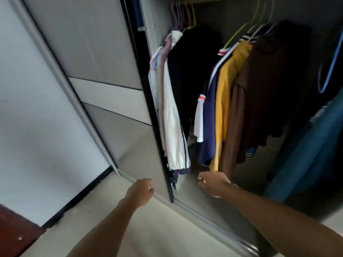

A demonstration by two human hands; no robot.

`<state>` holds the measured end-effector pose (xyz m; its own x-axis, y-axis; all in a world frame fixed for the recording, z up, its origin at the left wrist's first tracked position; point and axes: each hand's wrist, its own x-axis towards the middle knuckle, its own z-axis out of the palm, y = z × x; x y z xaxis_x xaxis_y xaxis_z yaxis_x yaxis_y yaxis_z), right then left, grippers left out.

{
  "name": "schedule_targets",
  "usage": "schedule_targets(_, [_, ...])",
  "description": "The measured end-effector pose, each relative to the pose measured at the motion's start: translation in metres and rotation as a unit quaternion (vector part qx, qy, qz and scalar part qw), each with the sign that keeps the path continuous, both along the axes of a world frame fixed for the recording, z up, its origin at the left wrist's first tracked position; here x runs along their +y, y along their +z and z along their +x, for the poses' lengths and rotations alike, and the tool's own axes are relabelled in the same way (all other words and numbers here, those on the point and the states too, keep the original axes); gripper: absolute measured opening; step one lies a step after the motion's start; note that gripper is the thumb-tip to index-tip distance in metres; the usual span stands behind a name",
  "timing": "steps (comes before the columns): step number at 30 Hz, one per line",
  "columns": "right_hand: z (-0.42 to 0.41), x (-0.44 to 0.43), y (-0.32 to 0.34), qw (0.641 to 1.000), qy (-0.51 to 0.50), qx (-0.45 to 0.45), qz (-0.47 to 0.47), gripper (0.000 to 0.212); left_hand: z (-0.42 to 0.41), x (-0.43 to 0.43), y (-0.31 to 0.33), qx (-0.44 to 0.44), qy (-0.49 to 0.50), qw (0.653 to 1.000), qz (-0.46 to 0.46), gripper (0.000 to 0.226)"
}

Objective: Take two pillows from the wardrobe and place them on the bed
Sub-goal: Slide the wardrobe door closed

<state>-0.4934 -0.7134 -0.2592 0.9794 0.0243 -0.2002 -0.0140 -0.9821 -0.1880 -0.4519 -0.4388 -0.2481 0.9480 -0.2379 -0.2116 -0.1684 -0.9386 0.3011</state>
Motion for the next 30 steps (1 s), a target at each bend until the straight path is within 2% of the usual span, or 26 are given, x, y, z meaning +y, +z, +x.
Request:
schedule_targets(6, [0.11,0.061,0.037,0.999,0.031,-0.038,0.02,0.034,0.101,0.045,0.033,-0.04,0.036,0.995,-0.081,0.023])
schedule_targets(10, [0.184,0.082,0.049,0.995,0.03,-0.086,0.035,0.028,0.173,0.054,0.053,-0.093,0.038,0.985,-0.142,0.02])
schedule_targets(12, [0.223,0.09,0.049,0.992,0.022,-0.11,0.05,0.024,0.21,0.055,0.068,-0.115,0.022,0.983,-0.143,0.019])
schedule_targets(18, [0.317,0.109,0.039,0.982,-0.049,-0.184,0.006,0.044,0.303,0.035,0.127,-0.183,-0.052,0.962,-0.195,0.014])
schedule_targets(24, [0.336,0.099,0.028,0.976,-0.089,-0.193,-0.04,0.061,0.351,0.002,0.174,-0.306,-0.14,0.909,-0.247,0.031])
schedule_targets(28, [0.336,0.108,0.029,0.973,-0.119,-0.193,-0.038,0.054,0.36,-0.016,0.189,-0.37,-0.219,0.867,-0.251,0.044])
schedule_targets(30, [0.333,0.114,0.027,0.968,-0.152,-0.198,-0.031,0.053,0.358,-0.024,0.193,-0.388,-0.253,0.847,-0.262,0.041])
